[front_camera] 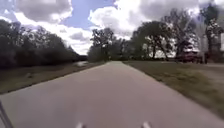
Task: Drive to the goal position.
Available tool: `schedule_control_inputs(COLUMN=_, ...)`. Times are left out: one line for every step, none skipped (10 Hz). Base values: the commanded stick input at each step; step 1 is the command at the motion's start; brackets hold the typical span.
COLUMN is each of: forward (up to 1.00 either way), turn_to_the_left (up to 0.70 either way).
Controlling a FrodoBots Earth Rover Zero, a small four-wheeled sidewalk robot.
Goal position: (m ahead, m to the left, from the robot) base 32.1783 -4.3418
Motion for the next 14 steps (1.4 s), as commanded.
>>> schedule_control_inputs(forward=1.00, turn_to_the_left=0.00)
schedule_control_inputs(forward=1.00, turn_to_the_left=-0.12)
schedule_control_inputs(forward=1.00, turn_to_the_left=-0.27)
schedule_control_inputs(forward=1.00, turn_to_the_left=0.00)
schedule_control_inputs(forward=1.00, turn_to_the_left=0.00)
schedule_control_inputs(forward=1.00, turn_to_the_left=0.00)
schedule_control_inputs(forward=1.00, turn_to_the_left=0.00)
schedule_control_inputs(forward=1.00, turn_to_the_left=0.00)
schedule_control_inputs(forward=1.00, turn_to_the_left=0.00)
schedule_control_inputs(forward=1.00, turn_to_the_left=0.00)
schedule_control_inputs(forward=1.00, turn_to_the_left=0.00)
schedule_control_inputs(forward=1.00, turn_to_the_left=0.00)
schedule_control_inputs(forward=1.00, turn_to_the_left=-0.21)
schedule_control_inputs(forward=1.00, turn_to_the_left=-0.27)
